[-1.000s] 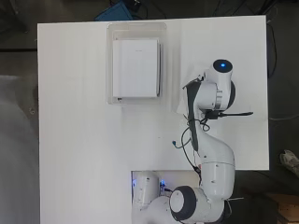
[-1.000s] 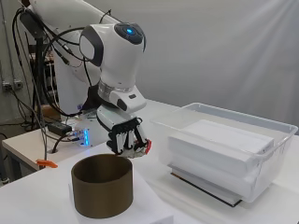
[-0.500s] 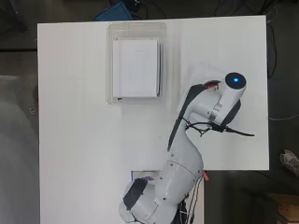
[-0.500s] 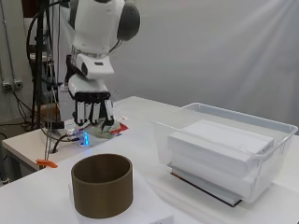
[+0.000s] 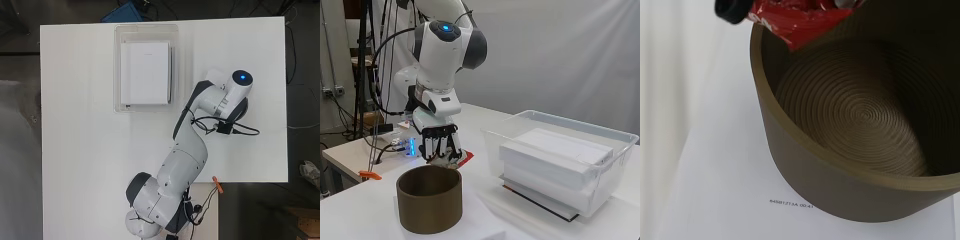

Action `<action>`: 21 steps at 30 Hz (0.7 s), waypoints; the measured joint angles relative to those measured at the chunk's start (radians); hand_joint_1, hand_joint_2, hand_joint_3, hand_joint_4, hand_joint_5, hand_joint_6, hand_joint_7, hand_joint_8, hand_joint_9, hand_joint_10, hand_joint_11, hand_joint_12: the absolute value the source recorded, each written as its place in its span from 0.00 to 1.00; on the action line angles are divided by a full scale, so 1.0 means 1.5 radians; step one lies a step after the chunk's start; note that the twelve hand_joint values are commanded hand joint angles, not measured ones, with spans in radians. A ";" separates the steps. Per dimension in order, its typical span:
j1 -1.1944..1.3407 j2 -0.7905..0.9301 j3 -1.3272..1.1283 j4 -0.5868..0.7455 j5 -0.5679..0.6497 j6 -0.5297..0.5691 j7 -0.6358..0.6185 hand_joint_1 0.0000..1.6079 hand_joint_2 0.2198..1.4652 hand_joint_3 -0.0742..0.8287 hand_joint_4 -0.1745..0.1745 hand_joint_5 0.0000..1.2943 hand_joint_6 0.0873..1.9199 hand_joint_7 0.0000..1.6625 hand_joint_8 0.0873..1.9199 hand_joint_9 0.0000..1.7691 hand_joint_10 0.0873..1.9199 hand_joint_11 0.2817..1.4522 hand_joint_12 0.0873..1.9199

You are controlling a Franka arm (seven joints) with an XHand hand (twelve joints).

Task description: Teleoperate dual arm-hand system to remove items from a box

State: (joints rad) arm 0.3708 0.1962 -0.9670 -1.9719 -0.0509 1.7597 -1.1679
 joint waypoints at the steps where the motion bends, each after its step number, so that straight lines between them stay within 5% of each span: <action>1: 0.000 0.000 0.000 0.000 0.000 0.000 0.000 0.58 0.79 0.08 1.00 0.62 0.65 0.80 1.00 0.88 1.00 0.72 0.98; 14: 0.000 0.000 0.000 0.000 0.000 0.000 0.000 0.58 0.79 0.08 1.00 0.62 0.65 0.80 1.00 0.88 1.00 0.72 0.98; 16: 0.000 0.000 0.000 0.000 0.000 0.000 0.000 0.20 0.57 0.00 0.64 0.22 0.20 0.28 0.32 0.31 0.39 0.30 0.33; 17: 0.003 0.004 -0.003 -0.003 0.005 0.001 -0.004 0.10 0.49 0.02 0.53 0.11 0.08 0.14 0.14 0.17 0.20 0.19 0.15; 19: 0.023 0.025 -0.023 -0.018 0.023 0.000 -0.008 0.02 0.41 0.06 0.43 0.02 0.00 0.03 0.00 0.06 0.02 0.10 0.00; 21: 0.052 0.056 -0.053 -0.035 0.025 -0.008 0.014 0.00 0.38 0.07 0.40 0.00 0.00 0.01 0.00 0.04 0.00 0.08 0.00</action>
State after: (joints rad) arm 0.4491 0.2805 -1.0463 -2.0238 -0.0127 1.7483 -1.1466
